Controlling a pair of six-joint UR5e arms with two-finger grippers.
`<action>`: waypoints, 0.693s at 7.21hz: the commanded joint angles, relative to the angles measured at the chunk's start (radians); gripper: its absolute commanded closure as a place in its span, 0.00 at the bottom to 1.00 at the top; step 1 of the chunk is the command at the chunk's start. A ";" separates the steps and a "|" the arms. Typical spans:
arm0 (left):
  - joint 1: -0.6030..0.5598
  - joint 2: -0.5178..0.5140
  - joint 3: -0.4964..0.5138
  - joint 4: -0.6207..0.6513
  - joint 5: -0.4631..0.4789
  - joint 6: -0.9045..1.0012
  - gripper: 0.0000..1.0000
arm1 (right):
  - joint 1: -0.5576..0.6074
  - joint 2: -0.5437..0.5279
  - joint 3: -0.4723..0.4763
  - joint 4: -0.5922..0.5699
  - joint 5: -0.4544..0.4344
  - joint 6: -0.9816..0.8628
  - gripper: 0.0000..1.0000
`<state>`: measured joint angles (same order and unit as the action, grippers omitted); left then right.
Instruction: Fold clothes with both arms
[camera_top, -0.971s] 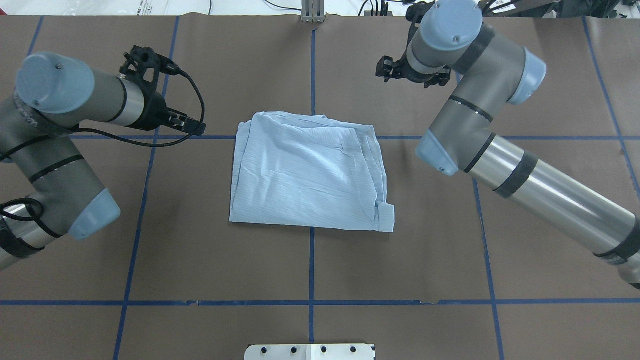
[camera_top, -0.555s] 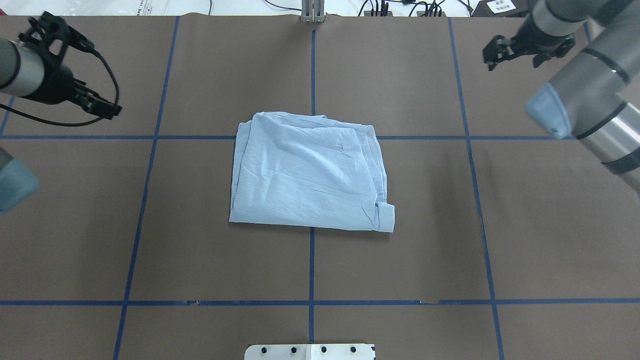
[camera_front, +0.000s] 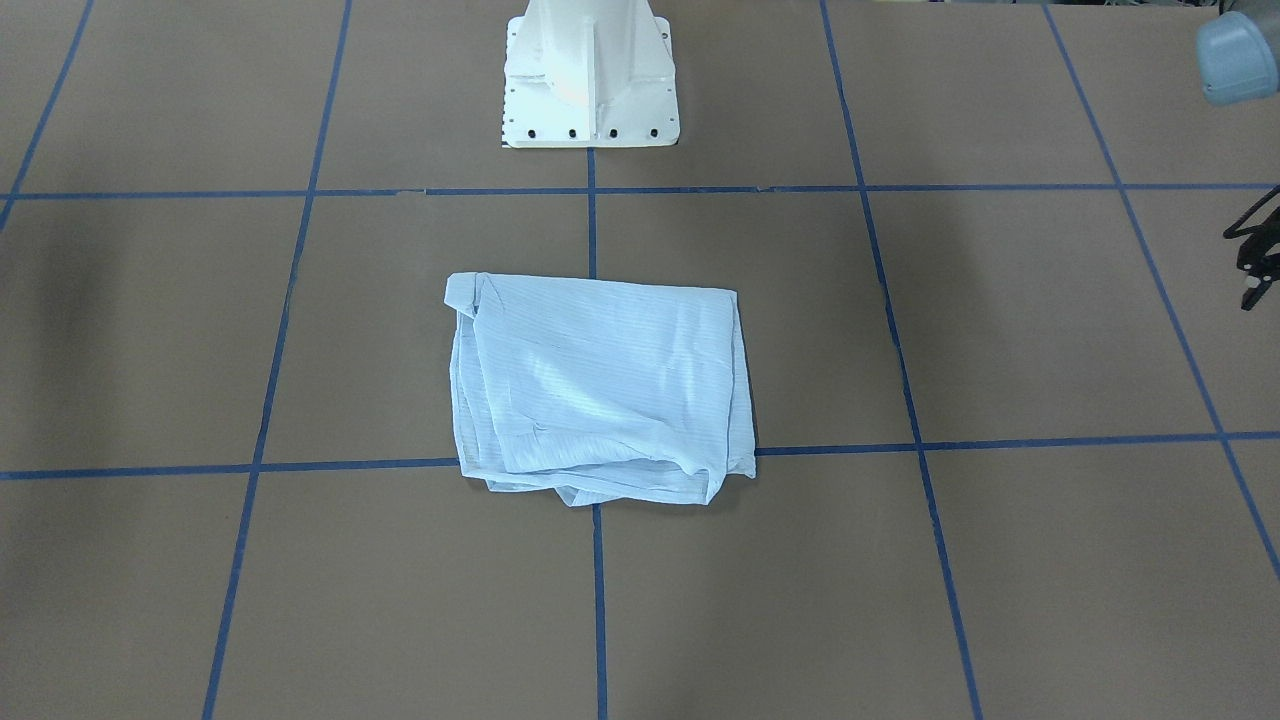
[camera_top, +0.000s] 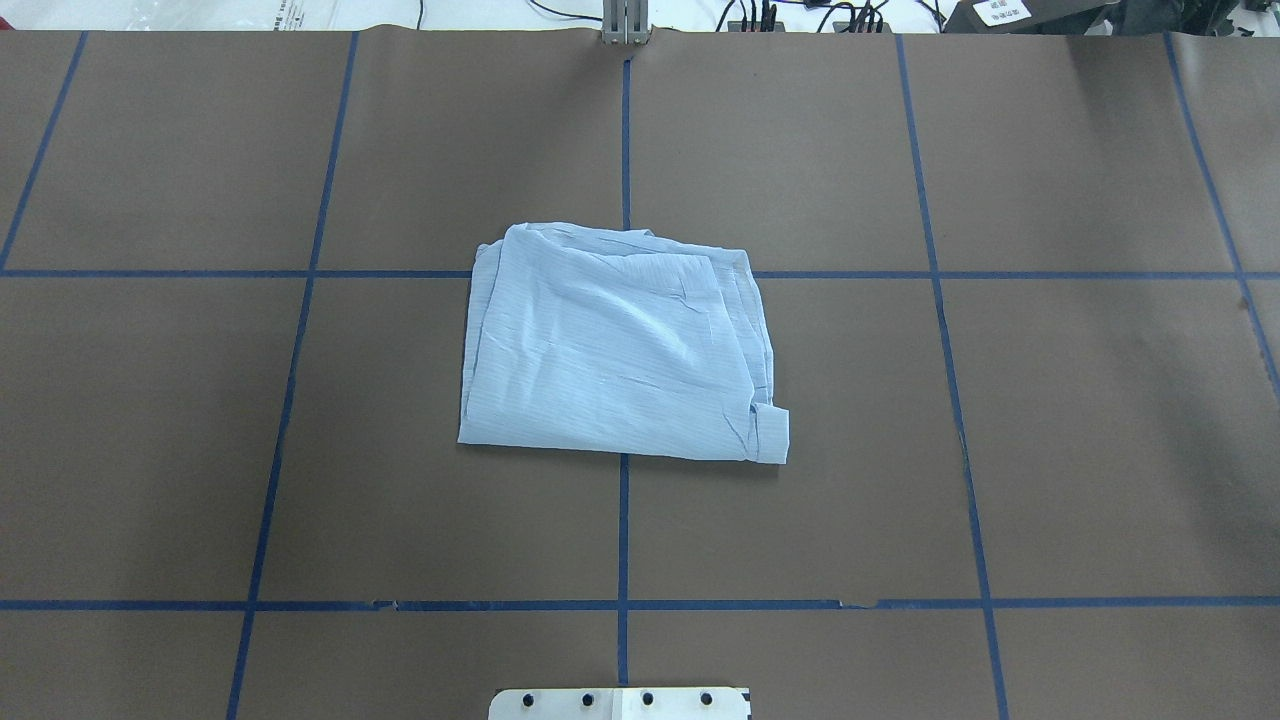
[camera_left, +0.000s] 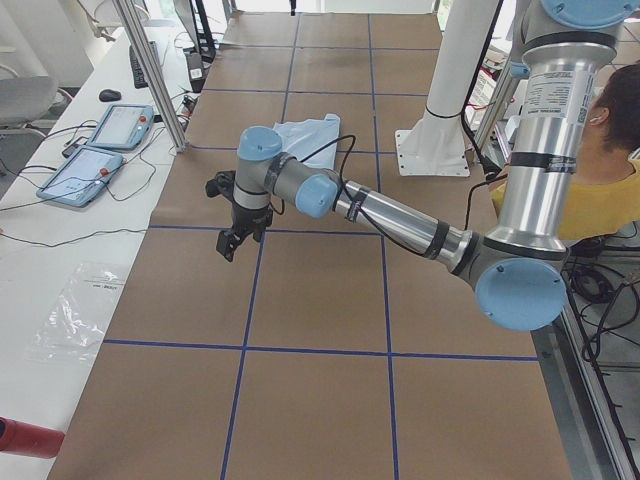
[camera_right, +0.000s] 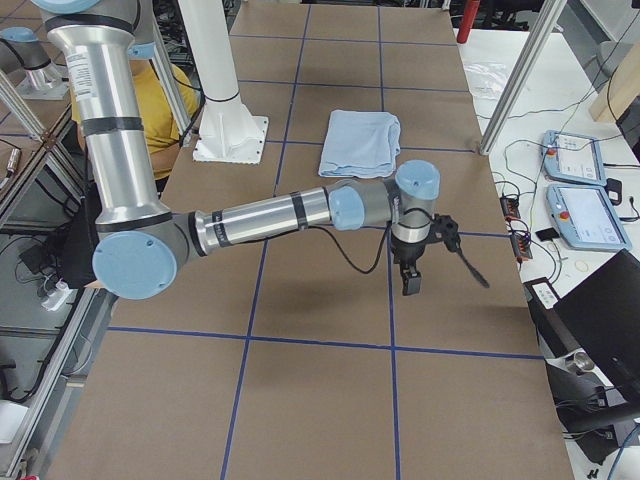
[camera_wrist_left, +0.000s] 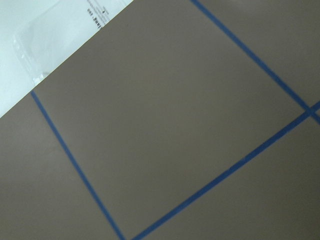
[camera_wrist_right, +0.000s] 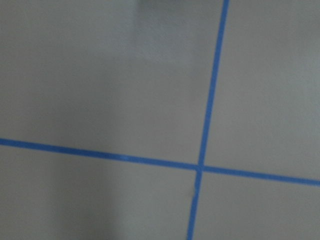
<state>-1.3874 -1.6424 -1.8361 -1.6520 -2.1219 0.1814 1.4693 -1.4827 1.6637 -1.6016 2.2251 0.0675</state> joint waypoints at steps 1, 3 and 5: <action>-0.112 0.044 0.046 0.018 0.000 0.007 0.00 | 0.072 -0.171 0.011 0.011 0.025 -0.021 0.00; -0.120 0.070 0.153 0.023 -0.227 -0.006 0.00 | 0.082 -0.226 0.022 0.038 0.071 -0.014 0.00; -0.120 0.160 0.137 0.020 -0.268 -0.077 0.00 | 0.082 -0.238 0.022 0.042 0.073 -0.014 0.00</action>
<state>-1.5066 -1.5379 -1.6994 -1.6275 -2.3500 0.1331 1.5498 -1.7075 1.6849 -1.5640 2.2940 0.0533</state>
